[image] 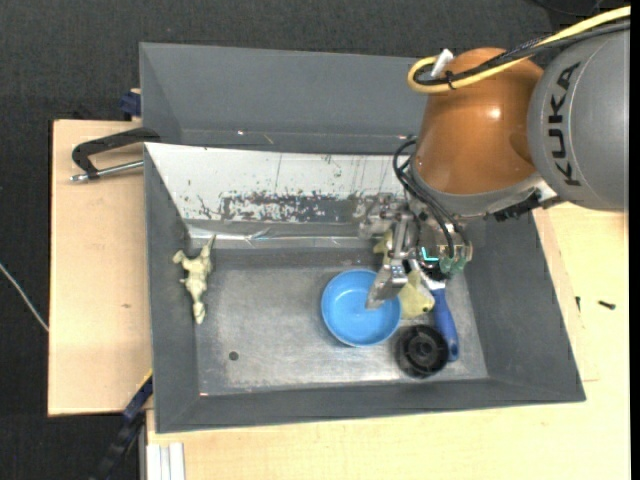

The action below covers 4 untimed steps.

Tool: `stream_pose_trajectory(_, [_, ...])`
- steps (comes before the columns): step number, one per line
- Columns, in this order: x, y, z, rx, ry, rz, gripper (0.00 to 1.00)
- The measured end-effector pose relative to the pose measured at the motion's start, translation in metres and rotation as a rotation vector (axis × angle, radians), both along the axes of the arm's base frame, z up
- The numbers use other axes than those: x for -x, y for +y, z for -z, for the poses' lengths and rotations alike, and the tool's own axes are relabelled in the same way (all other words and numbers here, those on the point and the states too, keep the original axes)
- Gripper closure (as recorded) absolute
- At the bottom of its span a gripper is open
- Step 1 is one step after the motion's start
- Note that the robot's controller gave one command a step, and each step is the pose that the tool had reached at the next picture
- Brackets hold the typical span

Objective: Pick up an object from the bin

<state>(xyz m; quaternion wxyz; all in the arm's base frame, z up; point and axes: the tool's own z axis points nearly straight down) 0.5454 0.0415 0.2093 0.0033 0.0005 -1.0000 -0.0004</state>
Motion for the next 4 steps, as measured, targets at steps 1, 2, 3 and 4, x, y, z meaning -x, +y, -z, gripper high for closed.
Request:
stream_pose_trajectory(1, [-0.003, -0.033, 0.125, -0.001, -0.015, -0.121, 0.0])
stream_pose_trajectory(2, [-0.007, -0.033, 0.122, -0.001, -0.023, -0.119, 1.0])
stream_pose_trajectory(3, [-0.034, -0.033, 0.045, 0.0, -0.023, -0.118, 1.0])
stream_pose_trajectory(4, [-0.035, -0.074, -0.035, 0.003, -0.023, -0.157, 1.0])
